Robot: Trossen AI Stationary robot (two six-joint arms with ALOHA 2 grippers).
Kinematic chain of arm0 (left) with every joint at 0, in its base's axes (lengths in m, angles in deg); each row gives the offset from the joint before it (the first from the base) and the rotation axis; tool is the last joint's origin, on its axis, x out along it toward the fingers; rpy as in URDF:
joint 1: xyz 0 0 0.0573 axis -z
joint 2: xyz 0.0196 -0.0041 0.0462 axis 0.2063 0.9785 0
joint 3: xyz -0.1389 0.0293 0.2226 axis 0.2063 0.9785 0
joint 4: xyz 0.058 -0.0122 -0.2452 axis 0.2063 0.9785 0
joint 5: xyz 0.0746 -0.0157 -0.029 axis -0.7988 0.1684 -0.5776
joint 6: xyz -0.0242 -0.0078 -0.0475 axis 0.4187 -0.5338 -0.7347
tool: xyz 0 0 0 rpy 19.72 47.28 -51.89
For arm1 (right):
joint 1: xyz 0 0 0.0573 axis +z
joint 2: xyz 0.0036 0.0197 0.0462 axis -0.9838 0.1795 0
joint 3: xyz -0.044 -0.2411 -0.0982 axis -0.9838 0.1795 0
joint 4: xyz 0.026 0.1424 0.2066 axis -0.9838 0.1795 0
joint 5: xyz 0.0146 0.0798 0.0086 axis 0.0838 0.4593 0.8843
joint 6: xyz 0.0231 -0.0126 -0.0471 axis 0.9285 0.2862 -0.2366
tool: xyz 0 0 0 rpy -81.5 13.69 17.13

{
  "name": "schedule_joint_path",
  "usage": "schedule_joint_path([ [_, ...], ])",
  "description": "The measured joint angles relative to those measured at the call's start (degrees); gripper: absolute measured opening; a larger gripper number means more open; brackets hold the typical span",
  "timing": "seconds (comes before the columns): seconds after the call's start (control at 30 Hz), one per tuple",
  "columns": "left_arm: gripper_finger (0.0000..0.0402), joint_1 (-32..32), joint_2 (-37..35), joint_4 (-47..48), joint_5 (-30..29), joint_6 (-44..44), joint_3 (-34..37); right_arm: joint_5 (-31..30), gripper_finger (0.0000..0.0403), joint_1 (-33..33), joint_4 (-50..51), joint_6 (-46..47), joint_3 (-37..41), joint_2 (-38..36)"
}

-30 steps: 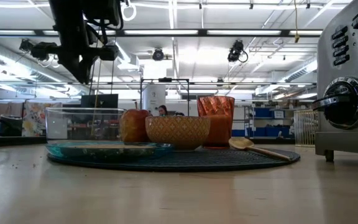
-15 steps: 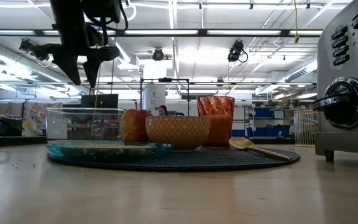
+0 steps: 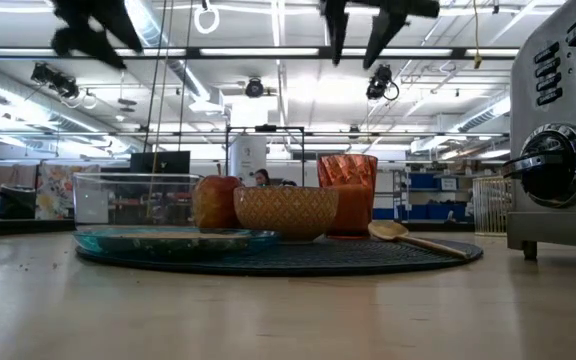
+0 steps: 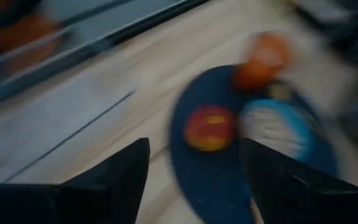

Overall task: Arrange a breakfast setting
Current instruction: Return to Home Position

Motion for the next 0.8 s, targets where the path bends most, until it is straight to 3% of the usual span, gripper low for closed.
schedule_joint_path([
  [0.13, 0.0243, 5.45, -9.82, -0.93, 0.88, 5.39, -0.03, -5.12, 0.0213, -0.78, 0.09, 5.31, 0.00, 3.50],
  [0.23, 0.0230, 7.21, -14.86, 3.22, 1.00, 8.14, -0.05, -5.47, 0.0213, -1.20, 0.11, 6.85, -0.04, 5.11],
  [0.37, 0.0220, 7.38, -18.21, 2.03, 0.12, 1.31, 0.00, -5.14, 0.0213, -2.45, -0.16, 6.96, -0.04, 6.72],
  [0.47, 0.0216, 7.73, -19.82, -1.35, 0.44, 7.72, 1.49, -5.33, 0.0213, -3.46, -0.25, 6.45, -0.04, 6.84],
  [0.6, 0.0207, 8.78, -24.21, -12.64, 3.90, 14.65, 8.47, -5.86, 0.0213, -4.21, -0.25, 4.96, -0.04, 6.88],
  [0.8, 0.0173, 9.39, -35.35, -23.15, 10.57, 18.31, 23.36, -5.98, 0.0213, -4.45, -0.24, 3.48, -0.04, 6.88],
])
